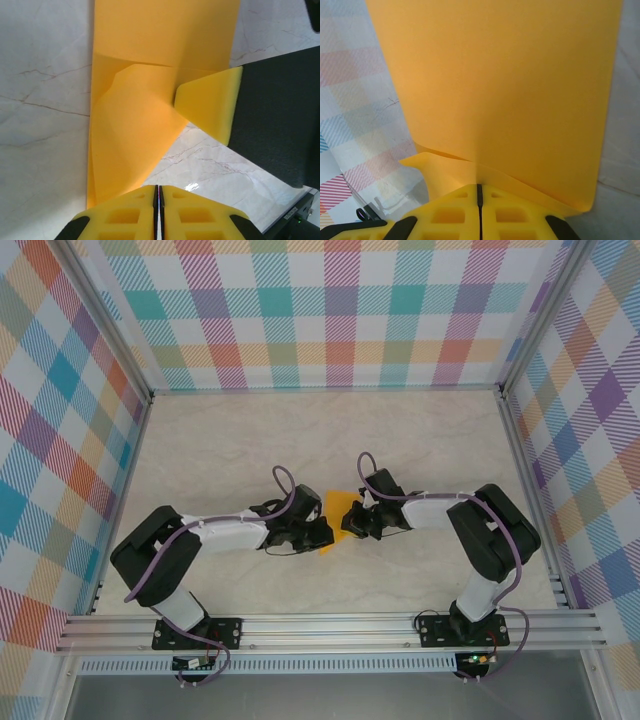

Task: Fold a paper plane with a square sheet of paper (pick it up from the middle)
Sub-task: Third fold the triangle at the center of the table.

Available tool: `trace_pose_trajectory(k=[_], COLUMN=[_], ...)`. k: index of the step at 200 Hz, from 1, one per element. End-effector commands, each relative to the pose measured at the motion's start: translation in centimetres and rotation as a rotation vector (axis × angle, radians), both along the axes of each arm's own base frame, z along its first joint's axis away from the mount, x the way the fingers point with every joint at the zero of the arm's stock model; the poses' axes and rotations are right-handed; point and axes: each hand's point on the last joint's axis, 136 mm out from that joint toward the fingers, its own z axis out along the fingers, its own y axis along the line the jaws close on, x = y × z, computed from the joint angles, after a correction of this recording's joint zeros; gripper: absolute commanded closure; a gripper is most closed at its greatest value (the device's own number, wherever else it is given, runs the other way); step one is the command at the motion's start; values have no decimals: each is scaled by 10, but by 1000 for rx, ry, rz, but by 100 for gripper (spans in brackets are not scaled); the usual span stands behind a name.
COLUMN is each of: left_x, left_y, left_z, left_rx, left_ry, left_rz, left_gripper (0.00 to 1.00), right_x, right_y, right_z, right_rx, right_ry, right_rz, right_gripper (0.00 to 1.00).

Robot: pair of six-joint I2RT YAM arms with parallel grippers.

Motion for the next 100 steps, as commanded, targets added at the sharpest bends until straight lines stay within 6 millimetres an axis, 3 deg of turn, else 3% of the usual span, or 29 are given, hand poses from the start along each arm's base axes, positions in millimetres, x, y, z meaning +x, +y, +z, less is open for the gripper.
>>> trace_pose_trajectory(k=[1, 100], left_x=[-18, -33], left_y=[9, 26], left_z=[-13, -36], left_rx=[34, 105], left_ry=[48, 115], left_rz=[-21, -18], left_gripper=[88, 88], right_x=[-11, -12], right_y=[-20, -22], right_z=[-34, -37], right_rx=[-128, -139], right_ry=[77, 87], right_rz=[-35, -38], right_gripper=[93, 93])
